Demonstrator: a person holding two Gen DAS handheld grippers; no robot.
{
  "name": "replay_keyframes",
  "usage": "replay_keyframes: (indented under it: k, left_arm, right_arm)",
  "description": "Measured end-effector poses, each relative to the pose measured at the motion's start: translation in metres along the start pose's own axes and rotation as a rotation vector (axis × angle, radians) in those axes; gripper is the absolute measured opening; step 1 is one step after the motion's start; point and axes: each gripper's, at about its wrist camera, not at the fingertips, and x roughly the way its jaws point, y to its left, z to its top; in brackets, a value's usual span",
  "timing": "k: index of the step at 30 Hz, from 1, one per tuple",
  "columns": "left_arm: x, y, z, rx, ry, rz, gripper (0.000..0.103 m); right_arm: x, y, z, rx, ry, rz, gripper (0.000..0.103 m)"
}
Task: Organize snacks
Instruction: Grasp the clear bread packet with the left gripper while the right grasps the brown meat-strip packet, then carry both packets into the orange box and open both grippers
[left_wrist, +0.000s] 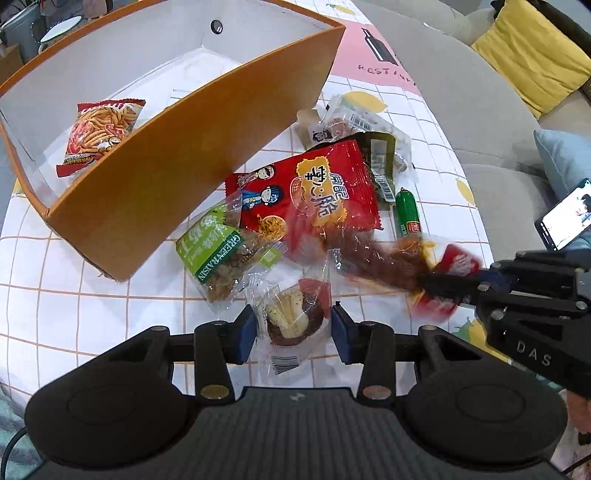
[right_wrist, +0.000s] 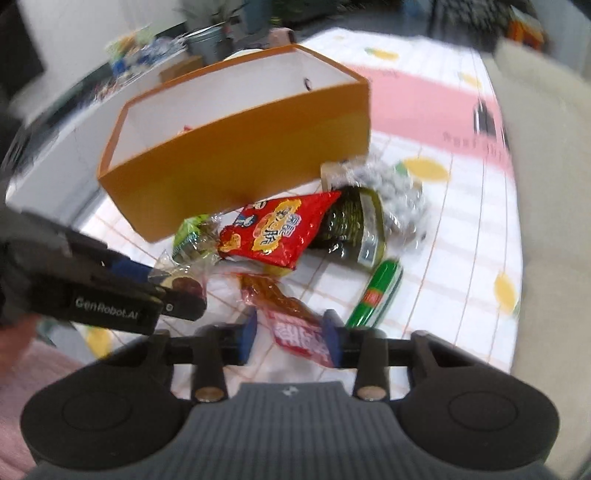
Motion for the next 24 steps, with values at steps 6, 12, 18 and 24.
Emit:
replay_keyframes:
  k: [6,12,18,24]
  left_arm:
    - [0.014,0.003,-0.005,-0.014,0.033,0.002,0.048]
    - [0.022,0.002,-0.003,-0.019,0.022,-0.019,0.047]
    - [0.027,0.008,-0.004,-0.032,0.029,-0.004,0.046]
    - [0.029,0.015,-0.004,-0.064,0.035,-0.006,0.046]
  right_arm:
    - [0.018,-0.01,-0.009,0.106,0.053,0.051,0.0]
    - [0.018,-0.008,-0.009,0.091,0.032,0.117,0.006]
    - [0.031,-0.002,-0.006,0.017,-0.009,0.164,0.03]
    - [0.056,-0.012,-0.006,0.052,-0.007,0.24,0.028]
